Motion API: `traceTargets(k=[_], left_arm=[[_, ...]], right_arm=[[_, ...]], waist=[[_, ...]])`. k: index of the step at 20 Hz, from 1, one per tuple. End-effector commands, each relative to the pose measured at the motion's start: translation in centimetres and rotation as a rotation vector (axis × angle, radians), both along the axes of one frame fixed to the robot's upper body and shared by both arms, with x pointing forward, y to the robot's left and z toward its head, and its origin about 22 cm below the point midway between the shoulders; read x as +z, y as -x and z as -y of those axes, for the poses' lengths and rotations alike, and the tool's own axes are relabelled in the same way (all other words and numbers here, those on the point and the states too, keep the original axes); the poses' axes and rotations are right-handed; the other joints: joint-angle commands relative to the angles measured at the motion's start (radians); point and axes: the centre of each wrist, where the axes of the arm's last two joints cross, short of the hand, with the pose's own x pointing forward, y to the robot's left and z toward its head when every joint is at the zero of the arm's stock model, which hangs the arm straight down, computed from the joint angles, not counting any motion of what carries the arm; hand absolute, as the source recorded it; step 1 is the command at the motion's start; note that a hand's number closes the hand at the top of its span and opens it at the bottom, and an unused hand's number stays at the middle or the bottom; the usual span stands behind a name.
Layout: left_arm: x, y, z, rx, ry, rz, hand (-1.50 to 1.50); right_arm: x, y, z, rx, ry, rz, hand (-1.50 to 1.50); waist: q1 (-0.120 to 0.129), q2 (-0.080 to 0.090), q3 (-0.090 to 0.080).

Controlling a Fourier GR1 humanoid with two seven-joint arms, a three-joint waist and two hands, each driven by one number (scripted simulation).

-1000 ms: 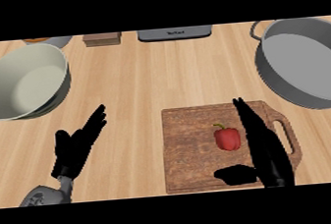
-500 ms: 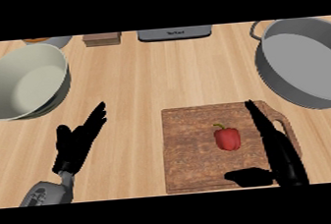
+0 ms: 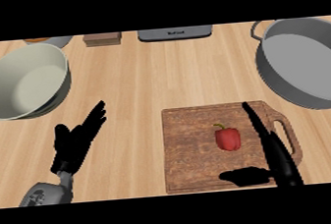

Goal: Pick the bell pepper from the cutting board and place it in the pot

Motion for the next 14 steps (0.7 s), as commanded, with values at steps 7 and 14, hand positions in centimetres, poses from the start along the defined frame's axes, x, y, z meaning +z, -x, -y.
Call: traceTargets(k=[7, 14], left_arm=[[-0.6, -0.9, 1.1, -0.02, 0.01, -0.009, 0.0], [0.9, -0.8, -0.7, 0.004, -0.026, 0.008, 0.0]], right_arm=[[-5.3, -3.9, 0.9, -0.02, -0.139, -0.013, -1.5], [-8.8, -2.9, 1.2, 0.067, -0.062, 0.021, 1.5]], waist=[[0.001, 0.002, 0.0], [0.003, 0.001, 0.0]])
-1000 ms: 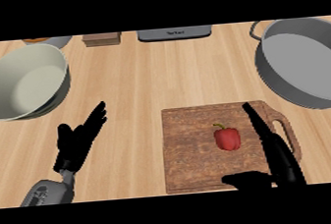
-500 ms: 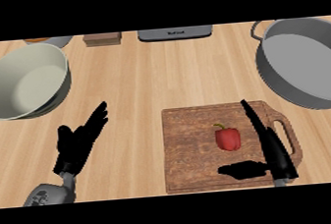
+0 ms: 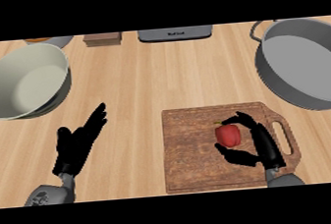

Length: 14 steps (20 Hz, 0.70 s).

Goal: Pick the bell pepper from the cutting board and place it in the pot

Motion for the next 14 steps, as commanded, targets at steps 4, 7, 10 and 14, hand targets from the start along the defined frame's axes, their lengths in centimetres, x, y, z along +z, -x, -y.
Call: traceTargets(k=[4, 7, 10, 14], left_arm=[[0.9, -1.1, -1.5, 0.008, 0.001, 0.001, 0.0], [0.3, -0.9, -0.4, -0.003, 0.016, 0.003, 0.0], [-0.8, -1.4, -0.2, -0.006, 0.01, -0.006, 0.0], [-0.8, 0.6, -1.3, 0.033, 0.007, -0.011, 0.0]], right_arm=[[-3.0, 0.5, 0.3, 0.028, -0.096, -0.014, 1.5], [-4.3, 1.3, -1.0, 0.038, -0.105, 0.047, 1.5], [-4.2, 2.0, -0.7, 0.009, -0.108, 0.183, 1.5], [-0.9, 4.8, 16.4, -0.257, -0.143, 0.189, 1.5]], waist=[[0.001, 0.008, 0.006], [0.0, 0.007, 0.006], [-0.006, 0.007, 0.006], [-0.037, 0.003, 0.01]])
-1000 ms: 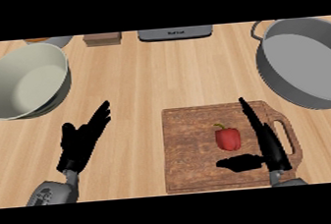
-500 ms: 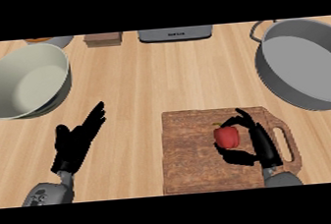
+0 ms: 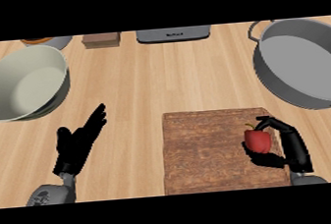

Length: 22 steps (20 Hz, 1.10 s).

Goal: Pick the bell pepper from the cutting board and place it in the pot

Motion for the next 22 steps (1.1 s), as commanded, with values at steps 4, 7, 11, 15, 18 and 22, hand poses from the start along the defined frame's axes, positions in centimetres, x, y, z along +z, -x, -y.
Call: traceTargets(k=[4, 7, 11, 15, 18, 22], left_arm=[[-0.4, 0.5, -0.6, 0.026, 0.015, -0.006, 0.0], [0.4, 0.6, -1.2, -0.016, -0.008, 0.005, 0.0], [1.1, -0.5, 2.2, -0.029, 0.024, 0.006, 0.0], [0.0, 0.8, 0.7, -0.003, -0.016, 0.008, 0.0], [0.2, -0.9, 0.3, -0.001, 0.0, -0.002, 0.0], [0.5, -1.3, 1.9, -0.011, 0.022, 0.003, 0.0]], right_arm=[[4.7, 6.9, 19.3, -0.319, -0.057, 0.03, 1.5], [6.1, 9.1, 24.2, -0.392, -0.088, 0.055, 1.5], [7.4, 10.2, 27.6, -0.412, 0.023, 0.018, 1.5], [9.2, 9.3, 28.4, -0.46, 0.16, 0.033, 1.5], [10.0, 7.2, 28.1, -0.437, 0.221, 0.072, 1.5], [13.2, 5.0, 28.0, -0.445, 0.321, 0.079, 1.5]], waist=[[-0.037, 0.017, 0.011], [0.008, 0.018, 0.011], [0.018, 0.019, 0.01], [0.012, 0.015, 0.006], [0.01, 0.015, 0.006], [0.003, 0.013, 0.004]])
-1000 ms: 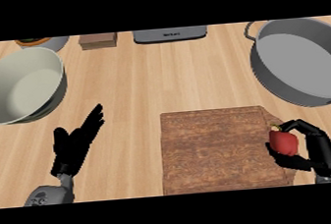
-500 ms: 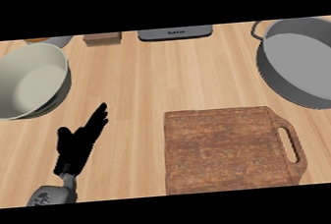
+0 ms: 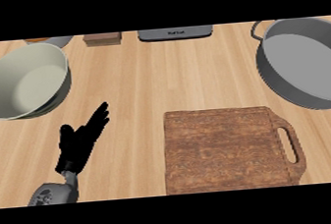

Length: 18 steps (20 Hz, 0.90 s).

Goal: Pick the bell pepper from the cutting board and place it in the pot

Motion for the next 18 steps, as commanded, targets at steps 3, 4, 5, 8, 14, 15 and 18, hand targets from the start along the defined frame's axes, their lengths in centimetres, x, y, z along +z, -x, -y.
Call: traceTargets(k=[3, 4, 5, 8, 14, 15, 18], left_arm=[[-0.4, 1.2, -1.1, 0.02, -0.003, -0.009, 0.0], [0.7, 0.1, -0.3, -0.007, 0.005, -0.003, 0.0], [0.6, 2.2, 0.1, -0.001, 0.002, -0.002, 0.0], [-0.4, -0.1, -0.5, 0.017, 0.011, 0.011, 0.0], [1.6, 0.1, 2.9, -0.011, 0.0, 0.005, 0.0], [1.4, -0.1, 0.2, -0.03, -0.014, 0.011, 0.0], [1.3, 0.5, -1.1, -0.033, -0.005, 0.018, 0.0]], right_arm=[[6.0, -3.7, -0.1, -0.029, 0.108, -0.026, 1.5], [4.2, -5.0, -1.8, -0.036, 0.126, -0.018, 1.5], [6.3, -4.7, -1.6, -0.027, 0.145, -0.051, 1.5], [10.4, -8.0, -2.1, -0.042, 0.174, -0.053, 1.5], [14.5, -13.1, -5.3, -0.005, 0.26, -0.171, 1.5], [14.3, -14.2, -6.6, -0.028, 0.276, -0.193, 1.5], [14.7, -16.5, -7.3, -0.037, 0.304, -0.259, 1.5]], waist=[[-0.002, -0.003, -0.002], [0.0, -0.002, -0.001], [-0.003, -0.006, -0.003], [0.001, -0.001, -0.002], [0.021, 0.0, -0.001], [0.02, 0.001, -0.001], [0.036, 0.005, 0.0]])
